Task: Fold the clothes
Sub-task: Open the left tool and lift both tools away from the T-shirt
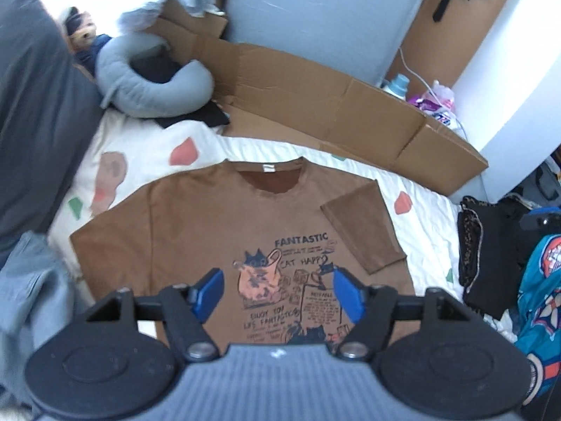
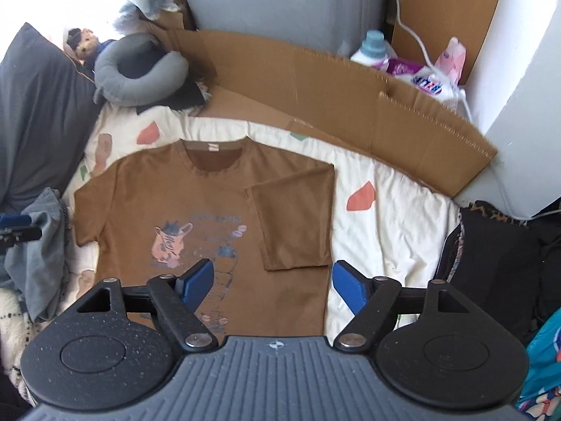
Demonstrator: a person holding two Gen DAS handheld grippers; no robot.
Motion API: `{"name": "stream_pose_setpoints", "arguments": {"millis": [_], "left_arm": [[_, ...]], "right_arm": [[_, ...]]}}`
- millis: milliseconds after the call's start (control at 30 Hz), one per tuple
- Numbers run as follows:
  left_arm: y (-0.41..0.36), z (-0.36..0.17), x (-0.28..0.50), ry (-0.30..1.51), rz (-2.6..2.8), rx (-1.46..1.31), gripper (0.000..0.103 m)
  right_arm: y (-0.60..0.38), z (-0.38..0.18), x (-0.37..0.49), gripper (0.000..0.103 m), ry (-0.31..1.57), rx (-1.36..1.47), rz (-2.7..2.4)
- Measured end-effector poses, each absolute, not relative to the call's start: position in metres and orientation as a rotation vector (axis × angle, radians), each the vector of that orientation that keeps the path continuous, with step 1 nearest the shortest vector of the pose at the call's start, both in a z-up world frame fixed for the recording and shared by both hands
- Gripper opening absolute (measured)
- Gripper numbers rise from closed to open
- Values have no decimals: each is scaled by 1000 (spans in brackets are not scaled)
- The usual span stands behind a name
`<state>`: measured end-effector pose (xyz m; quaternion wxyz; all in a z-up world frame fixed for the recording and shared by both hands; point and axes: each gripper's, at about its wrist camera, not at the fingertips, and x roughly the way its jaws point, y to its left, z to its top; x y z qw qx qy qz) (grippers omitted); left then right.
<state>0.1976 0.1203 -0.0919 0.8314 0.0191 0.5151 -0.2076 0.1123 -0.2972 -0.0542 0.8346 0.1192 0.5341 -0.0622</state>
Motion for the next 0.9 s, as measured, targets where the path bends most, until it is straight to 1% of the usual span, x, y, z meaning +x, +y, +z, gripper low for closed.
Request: {"name": "stream_pose_setpoints", "arguments": {"millis": [100,133,167,333,567,800,900], "left_arm": [[136,-83,185,1084,-433,44,73],[141,-81,181,1079,-430,48,76],[147,-79,178,1075,-423,50,77],[172,-71,163,1056,-345,87,78],[200,-64,146,1029,-317,84,80],[223,-83,140,1026,-269,51,80],[229,-96,140,1015,-250,59,80]], "right_arm": [[-290,-41,109,83,1116,256,-110],[-287,-39,108,84,1114,255,-106],[-283,-38,108,84,1112,255,-103],[-271,-40,112,84,1089,311,-73],[-253,-56,119,84,1063,407,-39],[-230,-84,122,84,1049,420,-56],[-220,-96,122,84,1006,405,-60]]}}
